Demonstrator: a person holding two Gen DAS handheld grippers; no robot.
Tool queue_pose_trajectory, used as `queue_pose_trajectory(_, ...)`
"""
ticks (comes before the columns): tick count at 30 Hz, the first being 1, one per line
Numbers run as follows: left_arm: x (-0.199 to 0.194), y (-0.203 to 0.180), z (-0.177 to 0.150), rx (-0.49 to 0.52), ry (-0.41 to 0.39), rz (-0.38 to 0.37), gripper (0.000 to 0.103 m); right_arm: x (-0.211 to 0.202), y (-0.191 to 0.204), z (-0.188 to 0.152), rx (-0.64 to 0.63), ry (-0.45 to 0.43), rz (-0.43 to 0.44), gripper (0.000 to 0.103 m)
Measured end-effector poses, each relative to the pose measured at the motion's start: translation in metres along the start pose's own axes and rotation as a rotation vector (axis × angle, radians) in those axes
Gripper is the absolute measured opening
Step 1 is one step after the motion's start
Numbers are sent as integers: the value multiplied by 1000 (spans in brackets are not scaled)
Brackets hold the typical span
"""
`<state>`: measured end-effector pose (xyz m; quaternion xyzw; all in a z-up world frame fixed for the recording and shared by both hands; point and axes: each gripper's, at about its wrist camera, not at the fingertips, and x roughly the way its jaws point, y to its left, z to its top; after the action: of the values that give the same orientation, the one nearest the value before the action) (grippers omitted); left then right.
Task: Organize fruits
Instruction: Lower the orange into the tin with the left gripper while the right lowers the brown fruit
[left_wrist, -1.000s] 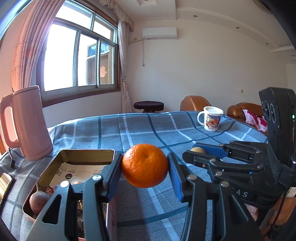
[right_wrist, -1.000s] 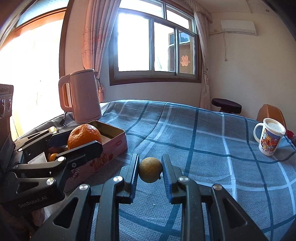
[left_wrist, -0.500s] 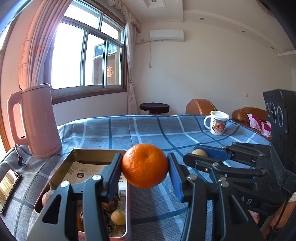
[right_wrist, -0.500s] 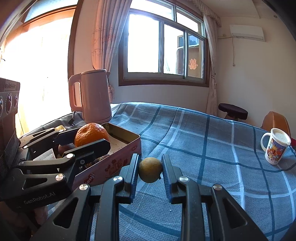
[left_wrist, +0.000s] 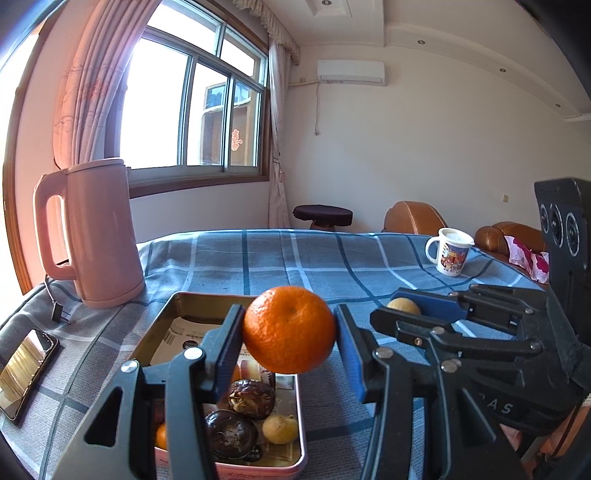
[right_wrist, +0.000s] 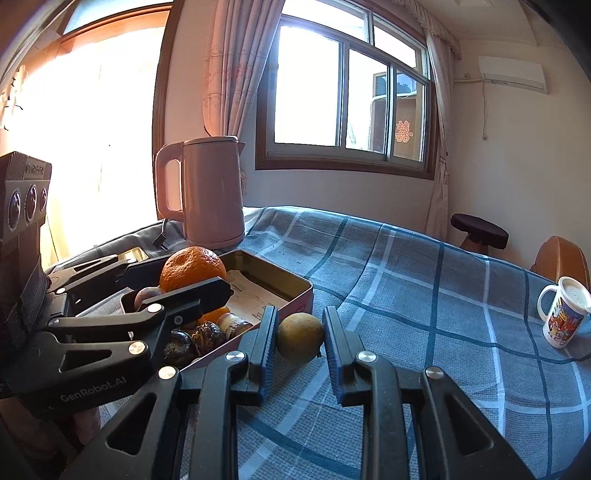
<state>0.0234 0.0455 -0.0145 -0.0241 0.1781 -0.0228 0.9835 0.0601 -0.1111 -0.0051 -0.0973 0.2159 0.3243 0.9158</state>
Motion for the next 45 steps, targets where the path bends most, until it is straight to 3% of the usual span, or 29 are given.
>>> queue_pose_trajectory(34,-1,68,-6,-80,50,143,50,38,41,18,-49,31,91,27)
queue_pose_trajectory(45,1,83,-11,-100,77,156,50,57,58,16,-60,66,121,27)
